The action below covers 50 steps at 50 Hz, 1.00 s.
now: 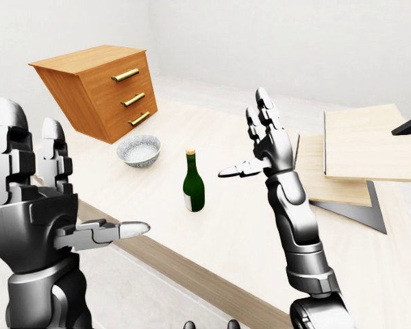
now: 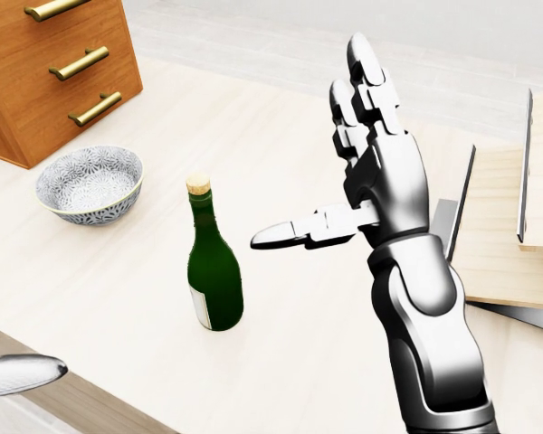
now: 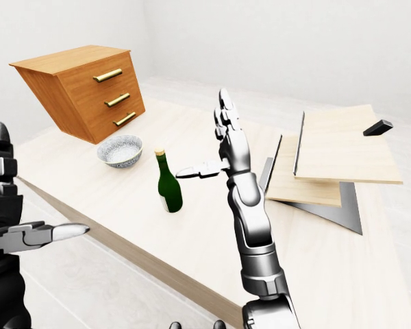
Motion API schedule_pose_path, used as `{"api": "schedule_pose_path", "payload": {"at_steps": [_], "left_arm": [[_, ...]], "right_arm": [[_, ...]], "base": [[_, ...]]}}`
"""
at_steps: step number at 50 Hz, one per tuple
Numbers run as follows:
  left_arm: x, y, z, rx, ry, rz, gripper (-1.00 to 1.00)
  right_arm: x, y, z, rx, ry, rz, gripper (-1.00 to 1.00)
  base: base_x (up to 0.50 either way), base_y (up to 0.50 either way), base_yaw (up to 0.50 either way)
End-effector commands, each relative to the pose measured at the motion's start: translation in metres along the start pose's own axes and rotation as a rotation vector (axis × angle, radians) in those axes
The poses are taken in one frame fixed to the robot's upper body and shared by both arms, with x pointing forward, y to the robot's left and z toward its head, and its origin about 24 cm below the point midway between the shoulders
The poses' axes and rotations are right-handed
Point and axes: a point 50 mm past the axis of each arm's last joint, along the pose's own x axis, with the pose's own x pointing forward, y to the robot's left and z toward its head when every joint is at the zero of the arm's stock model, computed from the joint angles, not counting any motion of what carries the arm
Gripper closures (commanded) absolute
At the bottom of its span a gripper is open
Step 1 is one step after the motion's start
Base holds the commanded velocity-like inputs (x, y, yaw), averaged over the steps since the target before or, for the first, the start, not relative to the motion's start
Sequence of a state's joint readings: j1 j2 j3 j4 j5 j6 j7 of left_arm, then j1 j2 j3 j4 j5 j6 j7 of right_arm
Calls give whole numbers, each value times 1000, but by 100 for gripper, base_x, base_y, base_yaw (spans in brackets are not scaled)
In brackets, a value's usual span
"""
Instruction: Put the wine bottle on the wine rack.
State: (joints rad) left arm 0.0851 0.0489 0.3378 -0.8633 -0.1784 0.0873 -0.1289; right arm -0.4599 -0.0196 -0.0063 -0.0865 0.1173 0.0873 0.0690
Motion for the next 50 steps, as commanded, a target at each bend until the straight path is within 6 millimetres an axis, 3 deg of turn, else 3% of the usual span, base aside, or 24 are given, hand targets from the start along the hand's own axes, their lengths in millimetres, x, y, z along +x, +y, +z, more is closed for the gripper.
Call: {"api": "schedule_pose_path", "payload": {"at_steps": [1,17,39,50], "left_arm": [[0,5,15,17,-68,9,-100],[1,7,15,18,-69,15,-100],[2,3,14,6,-73,11,-100],[0,3,19,9,-84,8,-100]], "right_arm": [[10,11,-8,-2,37,32,-100],[14,28,-20,-11,85,79,-100],[16,45,-61,6,265,119,-100],[19,48,-64,11,284,123,-100]], "base": [[0,0,0],[0,0,0],[0,0,0],[0,0,0]]}}
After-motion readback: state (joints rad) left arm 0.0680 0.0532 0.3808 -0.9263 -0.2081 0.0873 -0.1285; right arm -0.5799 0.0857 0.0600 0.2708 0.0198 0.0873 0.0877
